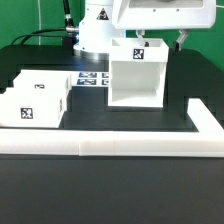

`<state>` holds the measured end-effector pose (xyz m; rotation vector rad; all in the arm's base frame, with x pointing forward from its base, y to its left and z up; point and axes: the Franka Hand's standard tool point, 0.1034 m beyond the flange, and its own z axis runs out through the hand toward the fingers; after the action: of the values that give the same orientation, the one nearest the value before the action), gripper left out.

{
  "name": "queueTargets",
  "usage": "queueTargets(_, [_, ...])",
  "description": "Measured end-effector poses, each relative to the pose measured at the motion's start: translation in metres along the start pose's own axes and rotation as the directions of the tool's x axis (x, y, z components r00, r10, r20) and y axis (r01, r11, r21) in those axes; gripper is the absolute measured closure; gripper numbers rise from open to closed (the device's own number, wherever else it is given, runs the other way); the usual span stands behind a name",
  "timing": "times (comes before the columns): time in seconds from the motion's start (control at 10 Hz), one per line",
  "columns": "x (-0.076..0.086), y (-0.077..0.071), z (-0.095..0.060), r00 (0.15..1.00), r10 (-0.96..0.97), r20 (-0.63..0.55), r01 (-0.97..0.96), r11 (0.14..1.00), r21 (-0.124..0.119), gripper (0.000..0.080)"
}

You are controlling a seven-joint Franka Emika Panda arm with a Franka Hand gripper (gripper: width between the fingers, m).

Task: Assemble drawer

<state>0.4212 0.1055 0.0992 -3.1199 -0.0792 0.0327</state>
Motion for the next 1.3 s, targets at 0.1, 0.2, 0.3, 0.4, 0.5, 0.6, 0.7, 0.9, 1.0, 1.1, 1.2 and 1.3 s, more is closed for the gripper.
queueTargets(0.1, [0.0, 0.0, 0.0, 1.0, -0.001, -0.001, 0.001, 1.0, 0.0, 0.0439])
queueTargets(0.2, [0.0, 0.0, 0.0, 1.0, -0.002, 0.0, 0.002, 1.0, 0.0, 0.0575])
queueTargets(0.3, [0.0, 0.0, 0.0, 1.0, -0.002, 0.0, 0.002, 1.0, 0.0, 0.0575])
queueTargets(0.4, [0.0, 0.0, 0.0, 1.0, -0.003, -0.001, 0.003, 1.0, 0.0, 0.075])
queueTargets(0.5, [0.0, 0.0, 0.0, 1.0, -0.003, 0.0, 0.003, 1.0, 0.0, 0.0762])
queueTargets(0.6, [0.0, 0.0, 0.0, 1.0, -0.003, 0.0, 0.003, 1.0, 0.0, 0.0762])
queueTargets(0.7, [0.0, 0.0, 0.0, 1.0, -0.003, 0.0, 0.003, 1.0, 0.0, 0.0762])
queueTargets(0.9, [0.0, 0.0, 0.0, 1.0, -0.003, 0.0, 0.003, 1.0, 0.0, 0.0762])
queueTargets(1.0, [0.0, 0.0, 0.0, 1.0, -0.003, 0.0, 0.003, 1.0, 0.0, 0.0762])
queueTargets(1.1, [0.004, 0.0, 0.0, 1.0, -0.021, -0.001, 0.021, 1.0, -0.009, 0.0762])
queueTargets(1.2, [0.019, 0.001, 0.0, 0.998, -0.061, -0.012, 0.061, 0.998, -0.028, 0.0762])
queueTargets(1.3, [0.037, 0.0, -0.001, 0.998, -0.048, -0.029, 0.047, 0.998, -0.034, 0.0762])
